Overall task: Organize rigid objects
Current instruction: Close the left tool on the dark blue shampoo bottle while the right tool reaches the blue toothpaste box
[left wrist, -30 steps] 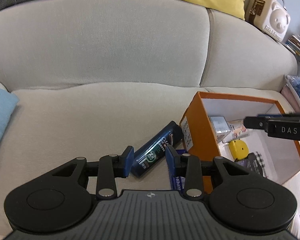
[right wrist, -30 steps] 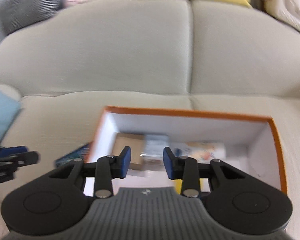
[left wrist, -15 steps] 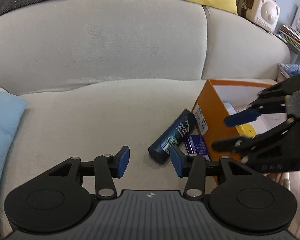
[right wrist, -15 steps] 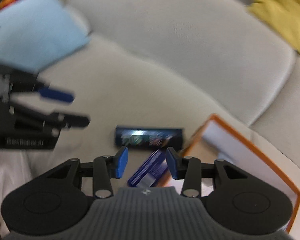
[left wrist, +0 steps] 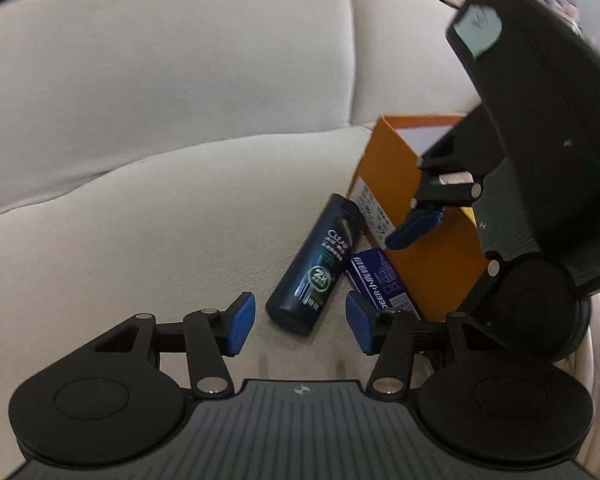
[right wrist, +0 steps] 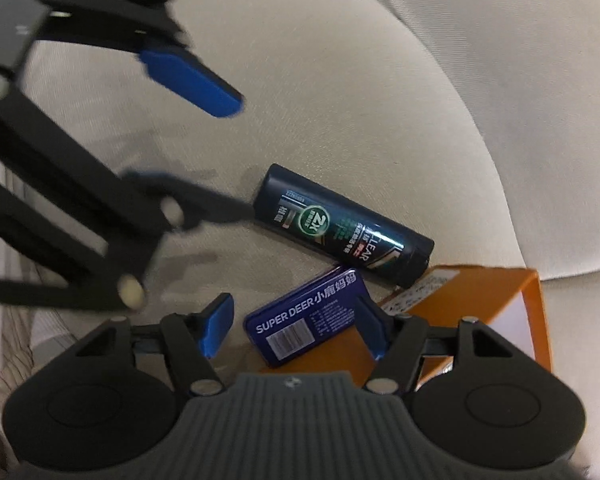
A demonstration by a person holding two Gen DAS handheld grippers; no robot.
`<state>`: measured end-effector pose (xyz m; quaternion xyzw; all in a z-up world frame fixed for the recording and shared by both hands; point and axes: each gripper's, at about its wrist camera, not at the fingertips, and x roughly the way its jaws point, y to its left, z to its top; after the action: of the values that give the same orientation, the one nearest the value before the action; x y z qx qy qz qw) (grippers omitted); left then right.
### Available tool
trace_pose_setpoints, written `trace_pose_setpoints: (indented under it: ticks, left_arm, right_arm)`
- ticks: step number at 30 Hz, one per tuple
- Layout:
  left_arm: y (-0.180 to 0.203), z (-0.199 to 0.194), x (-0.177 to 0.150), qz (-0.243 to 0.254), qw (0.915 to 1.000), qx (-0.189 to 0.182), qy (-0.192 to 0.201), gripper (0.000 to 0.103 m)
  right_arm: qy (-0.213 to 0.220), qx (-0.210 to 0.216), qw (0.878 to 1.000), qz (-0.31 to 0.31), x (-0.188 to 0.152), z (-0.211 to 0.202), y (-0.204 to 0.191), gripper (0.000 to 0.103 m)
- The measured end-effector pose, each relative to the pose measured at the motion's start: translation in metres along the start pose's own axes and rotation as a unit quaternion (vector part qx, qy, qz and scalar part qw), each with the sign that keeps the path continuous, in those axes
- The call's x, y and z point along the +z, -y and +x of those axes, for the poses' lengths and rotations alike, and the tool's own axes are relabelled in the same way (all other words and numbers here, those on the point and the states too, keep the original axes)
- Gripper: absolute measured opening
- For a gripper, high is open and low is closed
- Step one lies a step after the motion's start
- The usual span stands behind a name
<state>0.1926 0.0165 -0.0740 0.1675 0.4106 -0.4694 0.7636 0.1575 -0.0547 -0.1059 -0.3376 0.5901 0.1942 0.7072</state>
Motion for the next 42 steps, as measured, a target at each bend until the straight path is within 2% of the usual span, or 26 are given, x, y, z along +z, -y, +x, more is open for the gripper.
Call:
trace_pose_setpoints:
  ticks: [5, 10, 14, 17, 25, 29, 35, 38, 42]
  left_arm:
    - [0.001, 0.031, 0.009, 0.037, 0.9989, -0.008, -0.028, 0.064]
    - [-0.003, 0.057, 0.018, 0.021, 0.9981, -0.023, -0.053, 0.063]
    - [-0.009, 0.073, 0.019, -0.002, 0.9969, -0.038, -0.068, 0.047]
    - [-0.01, 0.073, 0.016, -0.011, 0.9968, -0.042, -0.067, 0.045]
    - [-0.02, 0.049, -0.005, -0.089, 0.9897, -0.002, -0.112, 0.043]
    - [-0.035, 0.03, -0.025, -0.126, 0.9836, 0.028, -0.126, 0.042]
    - [-0.057, -0.002, -0.051, -0.181, 0.9729, 0.067, -0.128, 0.042]
    - [-0.069, -0.012, -0.058, -0.209, 0.9674, 0.075, -0.121, 0.043]
    - [-0.072, -0.017, -0.062, -0.215, 0.9663, 0.086, -0.113, 0.042]
  right_arm:
    - [-0.021, -0.002, 1.0, 0.001, 0.006, 0.016, 0.014, 0.067]
    - [-0.024, -0.012, 1.0, -0.004, 0.007, 0.023, 0.024, 0.068]
    - [-0.02, -0.01, 1.0, -0.017, 0.004, 0.024, 0.026, 0.07]
    - [-0.017, -0.012, 0.999, -0.025, 0.002, 0.024, 0.026, 0.071]
    - [-0.027, -0.02, 0.999, -0.027, 0.002, 0.026, 0.02, 0.074]
    - [-0.038, 0.001, 0.999, -0.033, 0.005, 0.026, 0.01, 0.072]
    - [-0.087, -0.013, 0.995, -0.051, 0.01, 0.043, -0.011, 0.075]
    - [-0.114, -0.02, 0.992, -0.04, 0.017, 0.052, -0.015, 0.083]
    - [-0.149, -0.023, 0.988, -0.025, 0.023, 0.067, -0.019, 0.084]
